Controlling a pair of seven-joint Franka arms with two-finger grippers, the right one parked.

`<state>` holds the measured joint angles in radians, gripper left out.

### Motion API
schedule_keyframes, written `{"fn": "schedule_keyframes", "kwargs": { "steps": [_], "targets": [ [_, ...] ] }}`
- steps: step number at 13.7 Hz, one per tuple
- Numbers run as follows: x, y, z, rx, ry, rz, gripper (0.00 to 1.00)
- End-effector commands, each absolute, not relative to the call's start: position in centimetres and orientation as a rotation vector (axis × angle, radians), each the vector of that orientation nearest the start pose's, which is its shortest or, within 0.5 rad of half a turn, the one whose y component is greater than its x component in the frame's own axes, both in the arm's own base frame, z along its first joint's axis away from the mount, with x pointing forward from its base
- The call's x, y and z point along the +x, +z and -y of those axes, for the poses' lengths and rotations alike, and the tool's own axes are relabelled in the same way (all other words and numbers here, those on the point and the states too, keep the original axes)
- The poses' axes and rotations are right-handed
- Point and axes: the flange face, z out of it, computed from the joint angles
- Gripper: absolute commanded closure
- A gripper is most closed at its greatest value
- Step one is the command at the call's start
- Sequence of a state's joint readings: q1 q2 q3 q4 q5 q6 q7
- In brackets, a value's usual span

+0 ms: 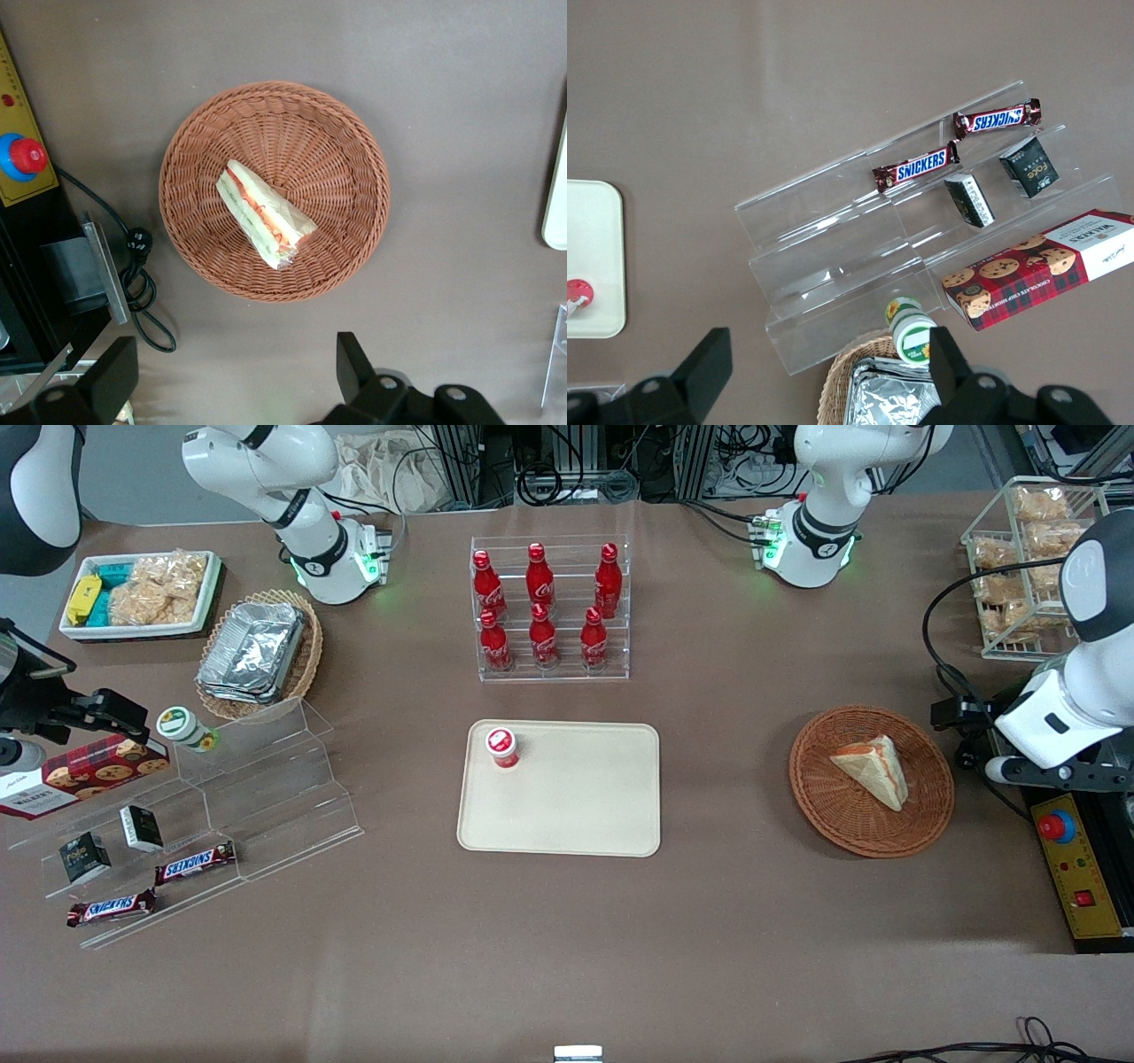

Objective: Place sandwich from basket to tray
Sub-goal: 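Lower the open left gripper onto the wrapped sandwich in the wicker basket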

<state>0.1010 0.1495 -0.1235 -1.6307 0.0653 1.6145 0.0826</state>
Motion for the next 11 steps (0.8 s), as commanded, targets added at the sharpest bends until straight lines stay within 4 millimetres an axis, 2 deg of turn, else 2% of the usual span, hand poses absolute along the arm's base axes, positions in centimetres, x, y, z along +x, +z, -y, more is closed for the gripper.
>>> {"fn": "schedule_keyframes", "kwargs": {
  "steps": [1, 4, 7, 9, 10, 11],
  "targets": [
    [59.7, 51.0, 0.6, -3.066, 0.263, -0.155, 0.00],
    [60.5, 49.5, 0.9, -3.066, 0.292, -0.145, 0.00],
    [60.5, 47.7, 0.3, -3.091, 0.290, 0.248, 0.00],
    [59.5, 43.9, 0.3, -3.052, 0.252, 0.456, 0.00],
    [58.4, 41.1, 0.4, -3.040, 0.227, 0.514, 0.00],
    [57.3, 39.3, 0.3, -3.033, 0.167, 0.589, 0.00]
  ]
}}
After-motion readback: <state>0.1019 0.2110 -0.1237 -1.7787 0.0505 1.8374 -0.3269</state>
